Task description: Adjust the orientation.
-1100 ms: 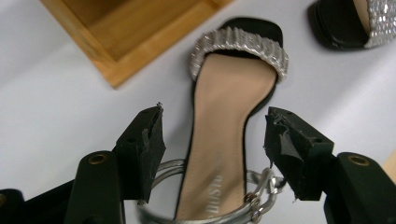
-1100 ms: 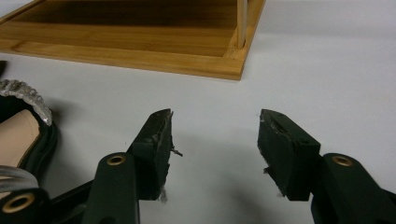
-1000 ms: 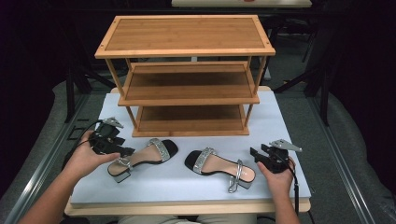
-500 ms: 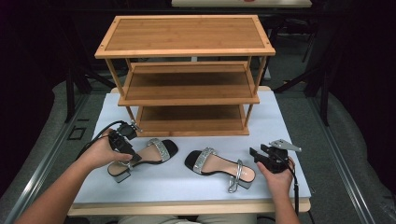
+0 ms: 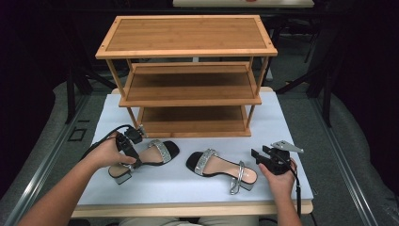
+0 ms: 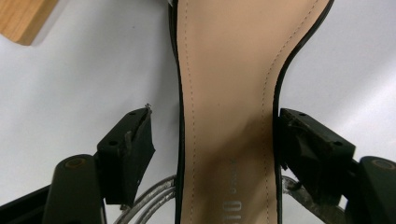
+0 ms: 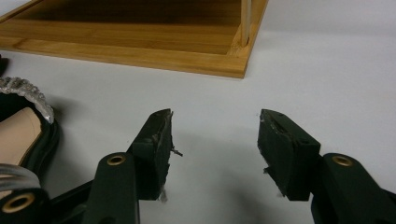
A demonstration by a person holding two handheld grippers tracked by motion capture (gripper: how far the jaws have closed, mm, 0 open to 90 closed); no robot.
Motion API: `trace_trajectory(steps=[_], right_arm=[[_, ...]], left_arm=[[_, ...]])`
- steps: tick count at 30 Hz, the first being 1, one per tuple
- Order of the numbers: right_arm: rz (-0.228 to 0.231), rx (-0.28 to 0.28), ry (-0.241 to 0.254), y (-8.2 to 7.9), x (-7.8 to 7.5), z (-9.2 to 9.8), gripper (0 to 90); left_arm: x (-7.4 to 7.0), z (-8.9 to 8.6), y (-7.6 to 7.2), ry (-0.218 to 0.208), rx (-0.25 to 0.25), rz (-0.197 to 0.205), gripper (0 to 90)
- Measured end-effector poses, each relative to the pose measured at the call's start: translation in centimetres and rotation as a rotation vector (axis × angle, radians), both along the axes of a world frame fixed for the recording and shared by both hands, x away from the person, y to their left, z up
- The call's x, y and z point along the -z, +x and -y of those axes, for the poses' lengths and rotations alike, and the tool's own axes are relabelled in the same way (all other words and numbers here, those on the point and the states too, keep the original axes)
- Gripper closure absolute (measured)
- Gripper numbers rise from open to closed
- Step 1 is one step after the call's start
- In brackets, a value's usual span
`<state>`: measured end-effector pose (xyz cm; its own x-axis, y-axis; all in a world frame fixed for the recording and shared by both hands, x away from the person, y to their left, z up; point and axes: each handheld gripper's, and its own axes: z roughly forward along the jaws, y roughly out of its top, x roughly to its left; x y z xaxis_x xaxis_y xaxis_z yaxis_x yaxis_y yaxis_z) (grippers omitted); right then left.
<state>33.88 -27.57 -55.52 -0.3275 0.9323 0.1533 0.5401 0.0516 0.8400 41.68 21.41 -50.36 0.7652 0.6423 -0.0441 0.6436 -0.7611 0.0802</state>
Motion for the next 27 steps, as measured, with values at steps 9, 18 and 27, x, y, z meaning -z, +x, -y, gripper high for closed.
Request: trace_trajectory(steps=[9,18,27], right_arm=[[0.001,-0.003,-0.004,0.0,0.0,0.0,44.5],[-0.001,-0.004,-0.004,0.0,0.1,0.0,44.5],[0.007,-0.005,0.007,0.1,0.2,-0.1,44.5]], left_arm=[[0.8,0.6,0.4,0.021,0.007,-0.042,31.1],[1.5,0.8,0.5,0.038,0.025,-0.078,37.9],[1.5,0.8,0.4,0.026,0.010,-0.076,42.7]])
